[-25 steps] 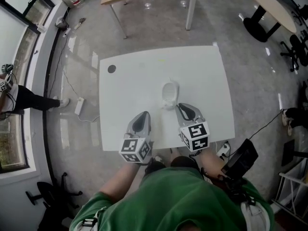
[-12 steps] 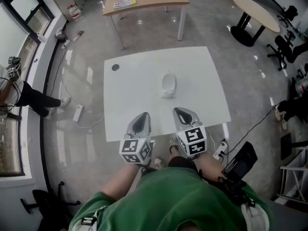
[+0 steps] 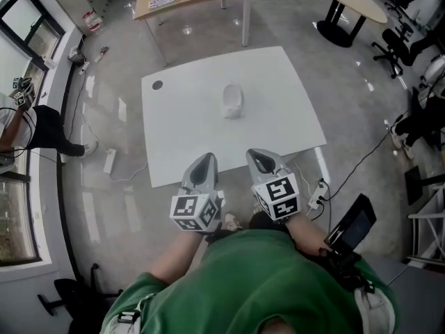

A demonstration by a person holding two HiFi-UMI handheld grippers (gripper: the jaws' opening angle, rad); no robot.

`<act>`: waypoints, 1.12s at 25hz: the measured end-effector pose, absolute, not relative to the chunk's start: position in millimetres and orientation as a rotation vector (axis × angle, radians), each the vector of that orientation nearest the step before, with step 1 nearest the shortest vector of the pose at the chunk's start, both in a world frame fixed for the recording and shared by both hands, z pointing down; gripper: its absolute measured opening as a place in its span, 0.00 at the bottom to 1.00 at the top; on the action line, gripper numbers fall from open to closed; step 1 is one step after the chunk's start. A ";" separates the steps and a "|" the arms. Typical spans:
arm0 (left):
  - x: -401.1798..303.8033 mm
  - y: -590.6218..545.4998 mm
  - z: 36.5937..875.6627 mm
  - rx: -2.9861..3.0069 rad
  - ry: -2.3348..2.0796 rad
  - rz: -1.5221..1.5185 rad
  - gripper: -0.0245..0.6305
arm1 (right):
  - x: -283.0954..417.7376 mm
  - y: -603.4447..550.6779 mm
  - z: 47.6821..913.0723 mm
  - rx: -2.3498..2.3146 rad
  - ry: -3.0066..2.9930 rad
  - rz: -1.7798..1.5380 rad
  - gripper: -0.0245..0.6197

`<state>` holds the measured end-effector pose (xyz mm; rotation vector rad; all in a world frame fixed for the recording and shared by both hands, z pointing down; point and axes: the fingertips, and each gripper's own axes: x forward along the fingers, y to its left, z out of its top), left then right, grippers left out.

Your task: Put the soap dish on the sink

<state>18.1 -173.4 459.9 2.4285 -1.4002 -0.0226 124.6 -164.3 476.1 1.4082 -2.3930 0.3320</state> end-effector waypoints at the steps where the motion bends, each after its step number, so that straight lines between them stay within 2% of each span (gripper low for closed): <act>1: 22.9 -170.6 457.4 2.429 -1.406 -0.020 0.05 | 129.1 -160.9 474.0 1.405 -2.399 0.331 0.04; 11: 41.1 -161.1 452.6 2.445 -1.430 -0.003 0.05 | 158.9 -149.0 458.5 1.441 -2.440 0.280 0.04; 28: 39.1 -154.8 455.4 2.421 -1.449 -0.034 0.05 | 150.7 -146.1 461.3 1.392 -2.472 0.270 0.04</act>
